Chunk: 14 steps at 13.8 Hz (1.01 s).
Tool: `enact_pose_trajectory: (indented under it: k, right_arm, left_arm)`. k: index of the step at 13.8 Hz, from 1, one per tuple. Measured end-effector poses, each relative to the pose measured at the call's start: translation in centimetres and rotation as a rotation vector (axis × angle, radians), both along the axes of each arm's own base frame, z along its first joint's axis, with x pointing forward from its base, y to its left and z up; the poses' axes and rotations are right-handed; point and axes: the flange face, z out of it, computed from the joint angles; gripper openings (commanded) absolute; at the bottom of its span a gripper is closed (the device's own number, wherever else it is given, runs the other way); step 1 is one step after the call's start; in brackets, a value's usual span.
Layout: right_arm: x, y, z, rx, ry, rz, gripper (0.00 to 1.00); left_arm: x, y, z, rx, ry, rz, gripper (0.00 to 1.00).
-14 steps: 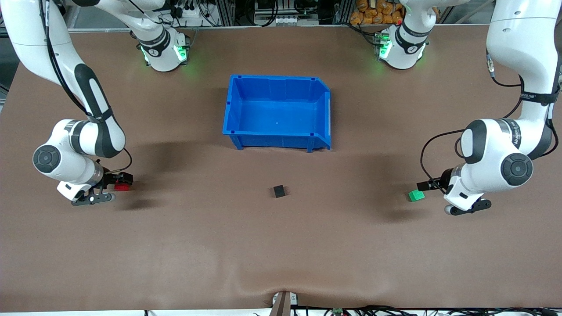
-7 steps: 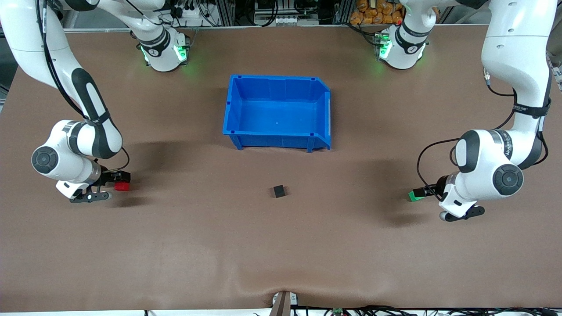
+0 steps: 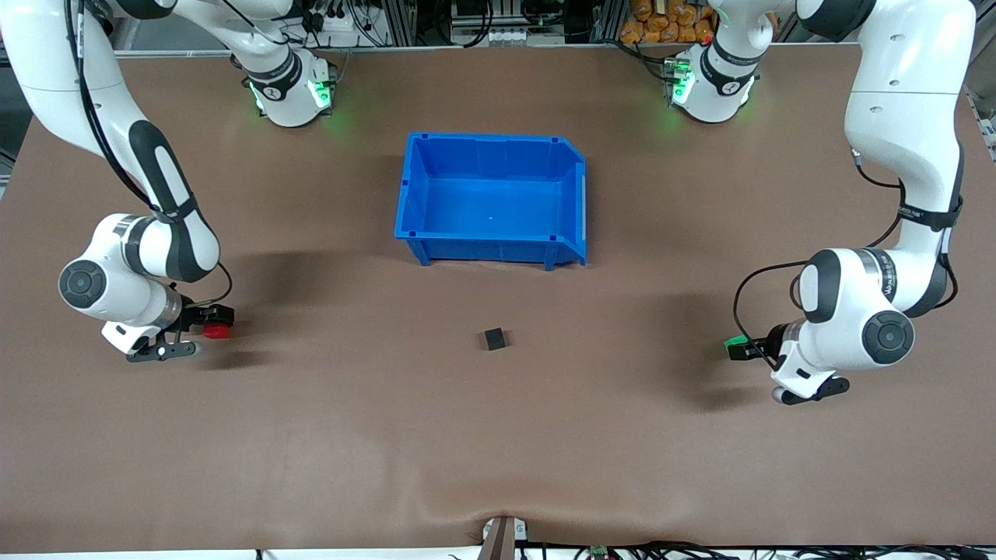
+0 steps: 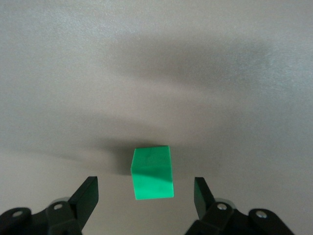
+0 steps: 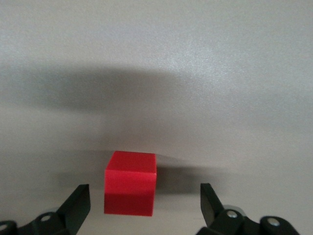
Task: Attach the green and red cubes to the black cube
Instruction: 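Lift the red cube with the right gripper toward the black cube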
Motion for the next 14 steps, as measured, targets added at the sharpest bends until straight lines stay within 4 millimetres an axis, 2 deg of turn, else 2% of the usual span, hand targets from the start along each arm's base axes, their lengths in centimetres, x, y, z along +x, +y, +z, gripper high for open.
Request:
enact_pose_trajectory:
  k: [1, 3, 7, 10, 11, 14]
  right_arm:
    - [0.0, 0.2, 0.0, 0.009, -0.002, -0.009, 0.31]
    - [0.1, 0.5, 0.0, 0.027, -0.004, -0.025, 0.00]
    - [0.2, 0.6, 0.1, 0.037, -0.007, 0.030, 0.00]
    - [0.8, 0.5, 0.7, 0.045, -0.018, 0.180, 0.00]
    - [1.1, 0.5, 1.0, 0.047, -0.023, 0.241, 0.00]
    - [2.5, 1.1, 2.4, 0.050, -0.050, 0.507, 0.00]
  left_arm:
    - [0.0, -0.1, -0.3, 0.000, 0.004, 0.001, 0.82]
    - [0.1, -0.2, -0.8, 0.000, 0.004, 0.003, 0.81]
    - [0.4, -0.2, -1.3, -0.002, -0.026, 0.005, 0.76]
    - [0.6, 0.1, -1.6, -0.001, -0.040, 0.015, 0.71]
    - [0.6, 0.1, -1.8, 0.001, -0.041, 0.021, 0.67]
    - [0.6, 0.0, -1.9, 0.005, -0.039, 0.053, 0.62]
